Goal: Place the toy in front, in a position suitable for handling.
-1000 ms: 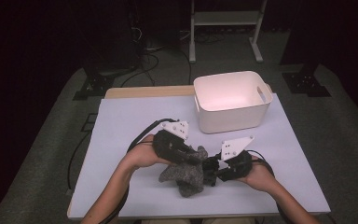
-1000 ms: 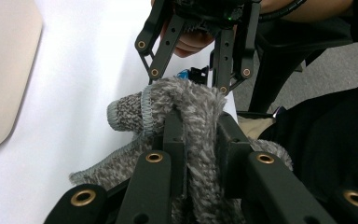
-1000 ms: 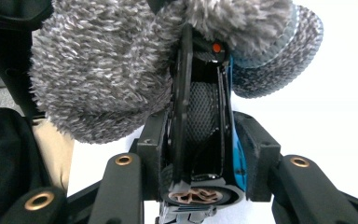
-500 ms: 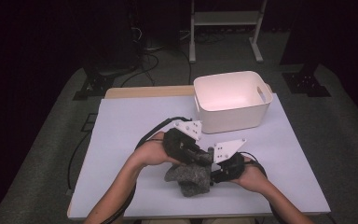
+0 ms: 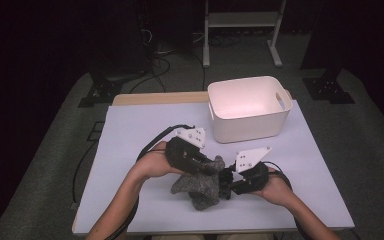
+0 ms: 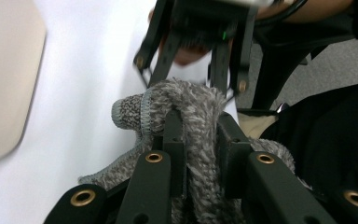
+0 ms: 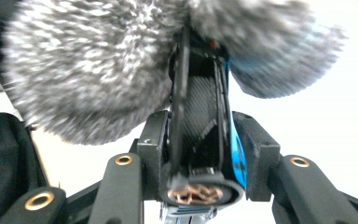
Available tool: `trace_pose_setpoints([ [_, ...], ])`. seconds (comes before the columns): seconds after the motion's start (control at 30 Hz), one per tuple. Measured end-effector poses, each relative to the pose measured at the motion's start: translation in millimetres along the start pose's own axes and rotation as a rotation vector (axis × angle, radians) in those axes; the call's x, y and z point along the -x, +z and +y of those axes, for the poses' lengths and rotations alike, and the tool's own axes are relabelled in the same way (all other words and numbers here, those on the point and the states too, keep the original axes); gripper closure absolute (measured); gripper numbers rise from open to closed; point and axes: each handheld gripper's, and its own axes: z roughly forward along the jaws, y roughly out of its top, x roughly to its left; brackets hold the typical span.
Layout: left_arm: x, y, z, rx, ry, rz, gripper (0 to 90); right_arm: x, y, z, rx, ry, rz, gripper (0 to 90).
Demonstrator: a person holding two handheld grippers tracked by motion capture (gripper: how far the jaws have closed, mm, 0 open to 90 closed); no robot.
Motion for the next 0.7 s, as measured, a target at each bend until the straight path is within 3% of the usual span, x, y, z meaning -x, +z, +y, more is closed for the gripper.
trace_pose_setpoints([
  [0.07, -1.3, 4.3, -8.2, 0.003, -0.017, -0.013, 77.1, 1.5, -4.0, -1.8, -0.008, 0.011, 0.000, 57.5],
  [0.3, -0.7, 11.5, -7.3, 0.028, -0.015, -0.028, 77.1, -0.3, -8.0, -0.5, -0.039, 0.006, -0.006, 57.3],
  [0.5, -0.9, 15.6, -4.4, 0.019, -0.008, -0.031, 77.1, -2.9, -11.5, 2.3, -0.075, -0.020, -0.027, 56.3],
  [0.6, -1.0, 20.2, -4.1, 0.024, -0.013, -0.038, 76.9, -6.3, -18.2, 4.4, -0.089, -0.036, -0.038, 60.5],
  [0.7, -1.4, 30.8, -1.8, 0.011, -0.005, -0.049, 76.9, -9.5, -24.6, 4.0, -0.135, -0.061, -0.048, 60.9],
])
